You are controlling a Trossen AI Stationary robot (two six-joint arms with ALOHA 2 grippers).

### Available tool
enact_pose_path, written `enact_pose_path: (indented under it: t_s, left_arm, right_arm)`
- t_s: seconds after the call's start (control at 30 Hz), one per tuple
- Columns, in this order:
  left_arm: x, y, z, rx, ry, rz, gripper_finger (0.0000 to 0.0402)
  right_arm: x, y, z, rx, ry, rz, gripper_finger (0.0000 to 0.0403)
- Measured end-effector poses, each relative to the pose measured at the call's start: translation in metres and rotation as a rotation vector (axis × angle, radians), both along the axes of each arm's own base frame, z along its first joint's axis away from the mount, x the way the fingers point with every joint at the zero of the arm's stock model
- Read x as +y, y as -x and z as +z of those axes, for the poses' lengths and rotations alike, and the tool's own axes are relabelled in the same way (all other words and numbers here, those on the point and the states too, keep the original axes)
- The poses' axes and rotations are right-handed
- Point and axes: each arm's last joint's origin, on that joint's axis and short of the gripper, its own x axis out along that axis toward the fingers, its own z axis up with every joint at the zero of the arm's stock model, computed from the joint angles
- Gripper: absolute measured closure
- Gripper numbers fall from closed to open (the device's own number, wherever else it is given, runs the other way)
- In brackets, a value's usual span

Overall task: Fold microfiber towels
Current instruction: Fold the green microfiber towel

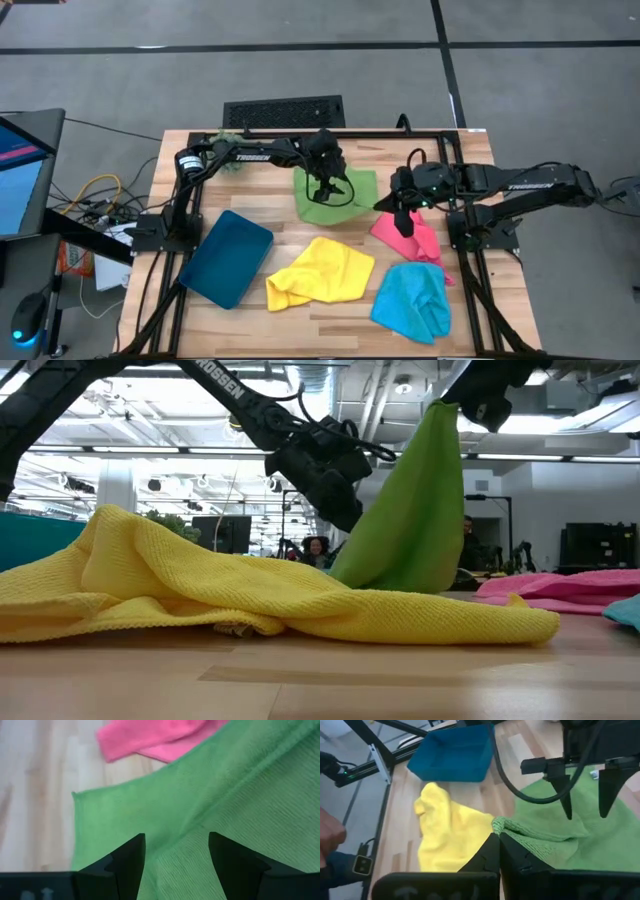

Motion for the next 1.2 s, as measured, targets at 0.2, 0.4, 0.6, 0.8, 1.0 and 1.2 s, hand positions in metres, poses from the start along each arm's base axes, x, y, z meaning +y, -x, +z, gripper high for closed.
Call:
enact_pose_path:
  t_s: [0.2, 0.4, 0.6, 0.8, 1.0, 1.2]
  left_arm:
    - [-0.019, -0.003, -0.003, 0.045, -0.029, -0.052, 0.0191]
    - [-0.033, -0.002, -0.009, 0.146, 0.012, 0.015, 0.0191]
    - [-0.034, -0.002, -0.009, 0.182, 0.076, 0.149, 0.0191]
    - [-0.035, -0.003, -0.009, 0.187, 0.127, 0.175, 0.0191]
    - [-0.045, -0.009, -0.007, 0.144, 0.096, 0.116, 0.0191]
    - [-0.048, -0.014, -0.004, 0.088, 0.009, 0.121, 0.0191]
  right_arm:
    - [0.008, 0.0, 0.0, 0.005, -0.05, 0.003, 0.0382]
    - [0.025, 0.002, 0.0, 0.015, -0.095, 0.023, 0.0385]
    - [0.044, 0.008, -0.008, 0.085, -0.074, -0.033, 0.0383]
    - [0.07, -0.002, -0.031, 0.232, -0.057, 0.0, 0.0385]
    - [0.094, -0.019, -0.054, 0.293, -0.033, 0.058, 0.0381]
    - [0.108, -0.031, -0.069, 0.315, -0.05, 0.06, 0.0384]
